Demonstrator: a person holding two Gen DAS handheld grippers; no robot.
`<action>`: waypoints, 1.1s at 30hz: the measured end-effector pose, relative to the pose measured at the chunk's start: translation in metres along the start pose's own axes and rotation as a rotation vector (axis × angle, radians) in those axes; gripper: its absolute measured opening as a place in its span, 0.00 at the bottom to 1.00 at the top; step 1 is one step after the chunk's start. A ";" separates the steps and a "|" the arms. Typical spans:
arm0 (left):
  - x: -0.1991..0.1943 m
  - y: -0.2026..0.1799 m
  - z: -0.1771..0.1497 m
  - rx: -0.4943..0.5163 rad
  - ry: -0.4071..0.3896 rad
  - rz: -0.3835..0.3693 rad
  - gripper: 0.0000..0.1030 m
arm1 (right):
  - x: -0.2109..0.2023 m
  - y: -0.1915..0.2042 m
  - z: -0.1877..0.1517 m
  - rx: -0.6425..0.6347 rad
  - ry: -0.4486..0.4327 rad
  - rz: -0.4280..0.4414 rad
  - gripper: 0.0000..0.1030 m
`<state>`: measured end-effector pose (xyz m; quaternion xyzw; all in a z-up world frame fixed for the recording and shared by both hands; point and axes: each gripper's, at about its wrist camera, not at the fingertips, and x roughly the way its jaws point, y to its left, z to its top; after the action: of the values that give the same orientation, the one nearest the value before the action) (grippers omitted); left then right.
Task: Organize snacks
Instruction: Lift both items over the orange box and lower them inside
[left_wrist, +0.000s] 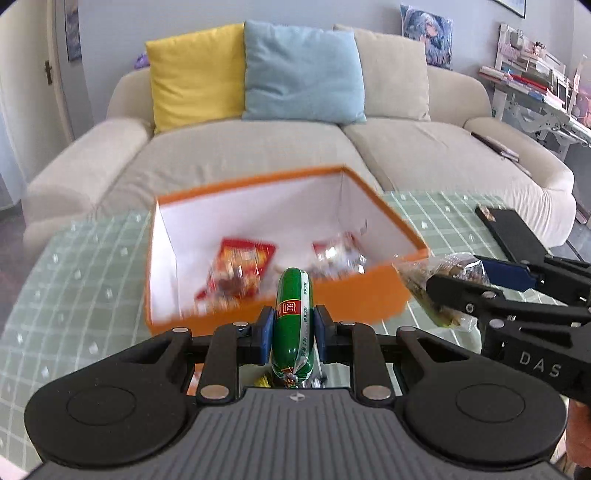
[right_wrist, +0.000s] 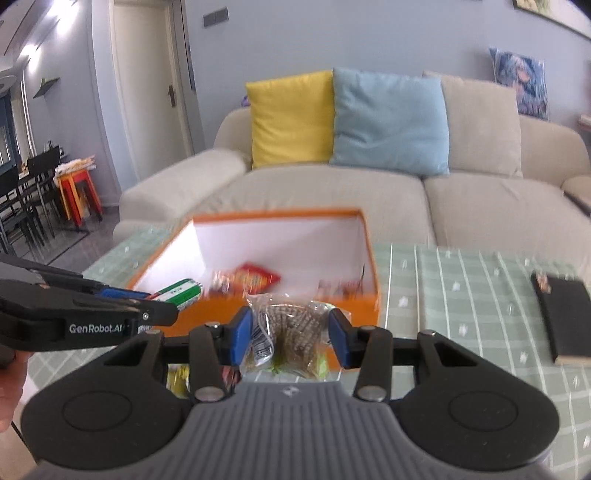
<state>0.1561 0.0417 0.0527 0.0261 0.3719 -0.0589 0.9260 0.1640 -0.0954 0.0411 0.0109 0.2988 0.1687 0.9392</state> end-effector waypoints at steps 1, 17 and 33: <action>0.000 0.001 0.006 0.004 -0.009 0.001 0.24 | 0.001 -0.001 0.008 -0.001 -0.011 0.001 0.41; 0.070 0.025 0.057 0.002 0.069 0.067 0.24 | 0.091 0.012 0.072 -0.116 0.067 -0.043 0.41; 0.140 0.034 0.042 0.063 0.255 0.129 0.24 | 0.177 0.012 0.058 -0.199 0.326 -0.127 0.41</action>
<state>0.2891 0.0595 -0.0137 0.0864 0.4820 -0.0070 0.8719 0.3284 -0.0217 -0.0086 -0.1282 0.4291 0.1371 0.8836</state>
